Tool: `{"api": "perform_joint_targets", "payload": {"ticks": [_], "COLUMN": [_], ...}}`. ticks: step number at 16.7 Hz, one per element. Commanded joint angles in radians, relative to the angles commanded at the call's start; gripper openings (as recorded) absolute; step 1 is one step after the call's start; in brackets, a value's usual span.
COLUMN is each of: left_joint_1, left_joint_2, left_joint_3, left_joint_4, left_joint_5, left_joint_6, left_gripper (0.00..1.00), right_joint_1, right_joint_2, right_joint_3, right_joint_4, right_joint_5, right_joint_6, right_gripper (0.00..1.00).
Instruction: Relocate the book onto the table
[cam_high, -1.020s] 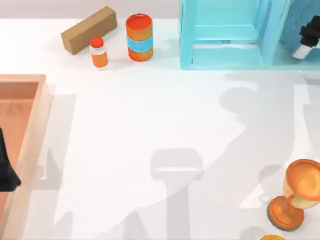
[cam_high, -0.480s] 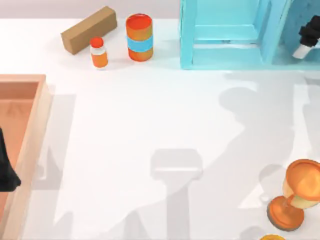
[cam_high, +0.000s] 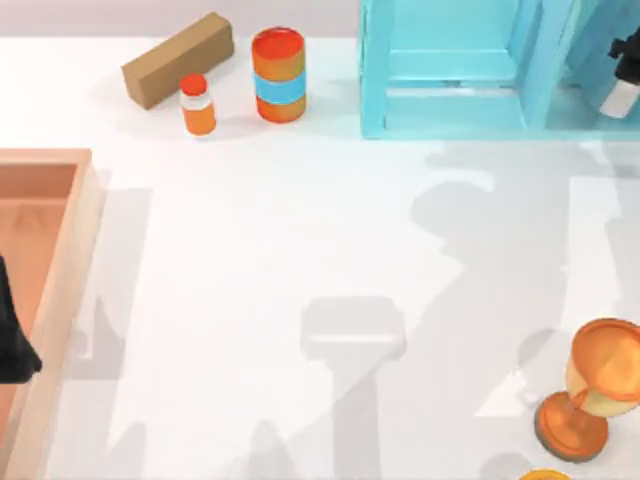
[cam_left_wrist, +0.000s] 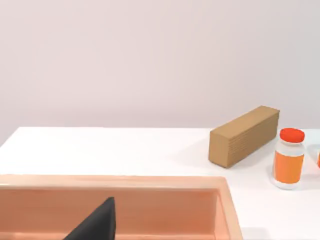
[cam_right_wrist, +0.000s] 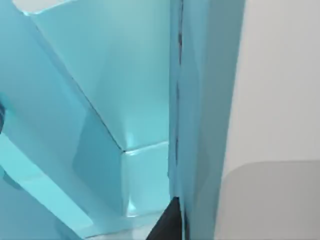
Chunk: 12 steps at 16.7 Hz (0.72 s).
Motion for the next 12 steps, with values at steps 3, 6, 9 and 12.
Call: {"api": "perform_joint_targets", "payload": {"ticks": [3, 6, 9, 12], "left_joint_1": [0.000, 0.000, 0.000, 0.000], "left_joint_2": [0.000, 0.000, 0.000, 0.000], "left_joint_3": [0.000, 0.000, 0.000, 0.000], "left_joint_4": [0.000, 0.000, 0.000, 0.000], "left_joint_5": [0.000, 0.000, 0.000, 0.000], "left_joint_6": [0.000, 0.000, 0.000, 0.000], "left_gripper": [1.00, 1.00, 1.00, 1.00], "right_joint_1": [-0.010, -0.021, -0.031, -0.039], "right_joint_2": [-0.181, -0.409, -0.639, -0.820], "right_joint_3": [-0.057, -0.123, -0.188, -0.240], "right_joint_4": [-0.124, -0.275, -0.427, -0.554], "right_joint_5": [-0.008, -0.021, -0.035, -0.050], "right_joint_6": [-0.007, -0.013, -0.018, -0.020], "right_gripper": [0.00, 0.00, 0.00, 0.00]}}
